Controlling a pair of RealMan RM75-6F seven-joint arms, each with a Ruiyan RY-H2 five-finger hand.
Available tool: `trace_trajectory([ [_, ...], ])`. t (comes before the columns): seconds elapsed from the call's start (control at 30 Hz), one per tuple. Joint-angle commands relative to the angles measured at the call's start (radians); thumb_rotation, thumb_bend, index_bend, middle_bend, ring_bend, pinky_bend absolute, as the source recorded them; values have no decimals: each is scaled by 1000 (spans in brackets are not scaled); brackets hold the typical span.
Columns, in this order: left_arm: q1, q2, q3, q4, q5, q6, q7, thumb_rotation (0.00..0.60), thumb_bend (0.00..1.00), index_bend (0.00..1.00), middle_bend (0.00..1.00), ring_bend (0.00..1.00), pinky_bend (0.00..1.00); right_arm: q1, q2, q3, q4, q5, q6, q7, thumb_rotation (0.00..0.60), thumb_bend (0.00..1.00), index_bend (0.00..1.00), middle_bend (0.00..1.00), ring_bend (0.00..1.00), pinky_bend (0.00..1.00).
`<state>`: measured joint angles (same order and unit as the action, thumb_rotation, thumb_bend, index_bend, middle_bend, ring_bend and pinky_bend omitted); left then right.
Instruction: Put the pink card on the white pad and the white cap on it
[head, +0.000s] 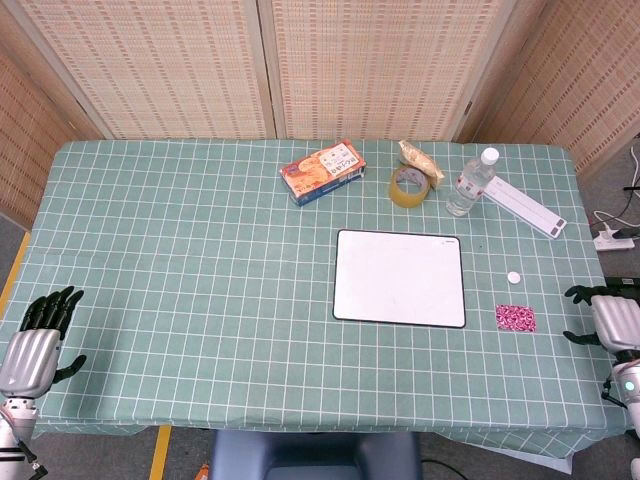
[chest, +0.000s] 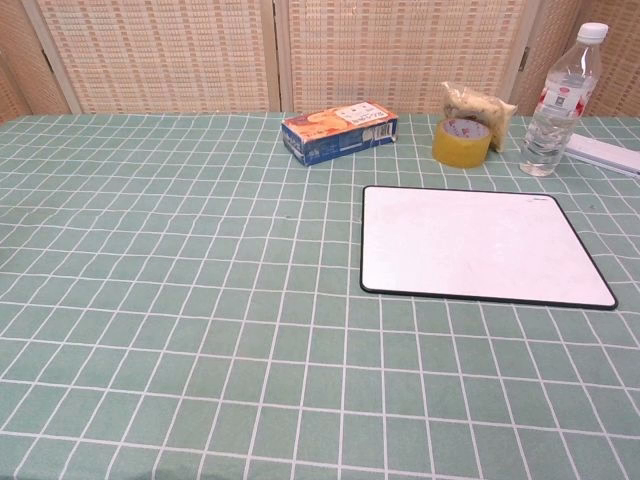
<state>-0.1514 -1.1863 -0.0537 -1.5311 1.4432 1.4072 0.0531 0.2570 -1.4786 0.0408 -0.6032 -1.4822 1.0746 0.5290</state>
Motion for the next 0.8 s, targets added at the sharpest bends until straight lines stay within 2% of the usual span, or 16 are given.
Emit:
trace_trajectory([
  [0.03, -1, -1, 1, -1, 0, -1, 4, 600, 169, 0, 0, 0, 0, 15, 11, -8, -28, -5, -20, -22, 600, 0, 361, 399, 273, 332],
  [0.13, -2, -2, 1, 1, -2, -6, -4, 600, 169, 0, 0, 0, 0, 21, 31, -13, -84, -9, -22, -50, 600, 0, 358, 441, 304, 358],
  [0.37, 1, 5, 2, 5, 8, 3, -23, 600, 169, 0, 0, 0, 0, 29, 86, 4, -204, 45, -78, -189, 600, 0, 330, 719, 578, 590],
  [0.5, 7, 7, 5, 4, 13, 13, -28, 600, 170, 0, 0, 0, 0, 32, 88, 12, -222, 68, -93, -235, 600, 0, 317, 753, 612, 600],
  [0.8, 14, 9, 6, 5, 11, 19, -36, 600, 169, 0, 0, 0, 0, 52, 76, 8, -226, 65, -112, -246, 600, 0, 279, 781, 636, 600],
])
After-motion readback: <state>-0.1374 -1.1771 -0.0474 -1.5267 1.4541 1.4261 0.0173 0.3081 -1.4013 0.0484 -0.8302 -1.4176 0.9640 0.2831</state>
